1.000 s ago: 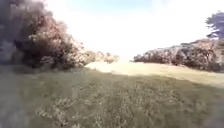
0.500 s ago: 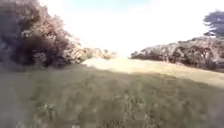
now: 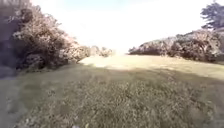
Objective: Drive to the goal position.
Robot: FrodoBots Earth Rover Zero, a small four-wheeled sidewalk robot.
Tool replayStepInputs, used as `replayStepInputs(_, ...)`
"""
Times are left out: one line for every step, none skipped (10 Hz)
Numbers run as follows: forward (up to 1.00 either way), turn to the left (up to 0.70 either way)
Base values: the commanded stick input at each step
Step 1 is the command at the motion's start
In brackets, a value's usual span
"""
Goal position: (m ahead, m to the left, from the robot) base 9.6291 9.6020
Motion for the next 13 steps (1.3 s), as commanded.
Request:
replayStepInputs(0.7,0.0)
replayStepInputs(0.7,0.0)
replayStepInputs(0.7,0.0)
replayStepInputs(0.7,0.0)
replayStepInputs(0.7,0.0)
replayStepInputs(0.7,0.0)
replayStepInputs(0.7,0.0)
replayStepInputs(0.7,0.0)
replayStepInputs(0.7,0.0)
replayStepInputs(0.7,0.0)
replayStepInputs(0.7,0.0)
replayStepInputs(0.7,0.0)
replayStepInputs(0.7,0.0)
